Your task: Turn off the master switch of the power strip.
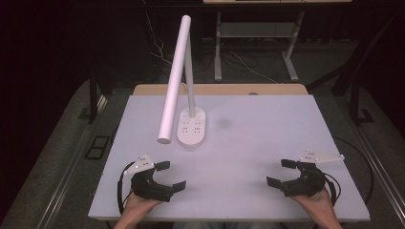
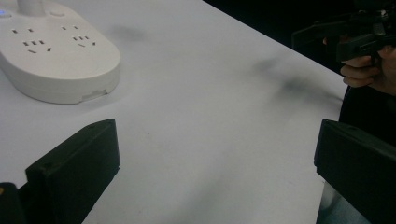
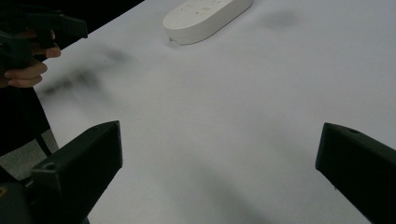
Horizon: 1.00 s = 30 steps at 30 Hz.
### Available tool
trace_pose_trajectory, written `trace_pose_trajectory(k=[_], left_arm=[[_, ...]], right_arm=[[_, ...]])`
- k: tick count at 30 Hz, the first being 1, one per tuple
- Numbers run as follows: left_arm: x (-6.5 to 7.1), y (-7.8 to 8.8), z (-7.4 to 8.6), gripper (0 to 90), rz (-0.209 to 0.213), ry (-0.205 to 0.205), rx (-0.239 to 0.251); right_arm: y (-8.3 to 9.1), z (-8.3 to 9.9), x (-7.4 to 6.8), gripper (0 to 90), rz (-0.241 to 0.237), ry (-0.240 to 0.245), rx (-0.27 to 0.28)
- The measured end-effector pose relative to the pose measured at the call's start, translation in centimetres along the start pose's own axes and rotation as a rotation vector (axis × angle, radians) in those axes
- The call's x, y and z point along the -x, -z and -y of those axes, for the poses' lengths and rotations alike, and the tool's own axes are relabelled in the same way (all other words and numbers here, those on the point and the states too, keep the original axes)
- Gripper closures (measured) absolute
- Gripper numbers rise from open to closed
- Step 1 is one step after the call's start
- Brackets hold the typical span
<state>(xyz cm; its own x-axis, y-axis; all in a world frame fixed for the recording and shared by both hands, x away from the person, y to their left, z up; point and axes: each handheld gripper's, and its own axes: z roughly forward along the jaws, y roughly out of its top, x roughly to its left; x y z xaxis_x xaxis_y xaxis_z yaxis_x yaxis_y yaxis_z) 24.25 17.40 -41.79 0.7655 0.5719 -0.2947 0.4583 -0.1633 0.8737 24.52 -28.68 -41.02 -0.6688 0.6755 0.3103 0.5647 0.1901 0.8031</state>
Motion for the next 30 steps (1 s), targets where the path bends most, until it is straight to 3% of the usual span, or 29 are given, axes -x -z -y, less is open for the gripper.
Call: trace_pose_trajectory(k=[19,30], left_arm=[[0.5,0.2,-1.1,0.0,0.002,-0.031,-0.041],[0.2,0.6,-2.0,0.0,0.014,-0.013,-0.036]], right_arm=[[-0.2,0.1,-0.2,0.0,-0.014,0.010,-0.032],[-0.2,0.1,-0.4,0.0,-0.015,0.015,-0.037]])
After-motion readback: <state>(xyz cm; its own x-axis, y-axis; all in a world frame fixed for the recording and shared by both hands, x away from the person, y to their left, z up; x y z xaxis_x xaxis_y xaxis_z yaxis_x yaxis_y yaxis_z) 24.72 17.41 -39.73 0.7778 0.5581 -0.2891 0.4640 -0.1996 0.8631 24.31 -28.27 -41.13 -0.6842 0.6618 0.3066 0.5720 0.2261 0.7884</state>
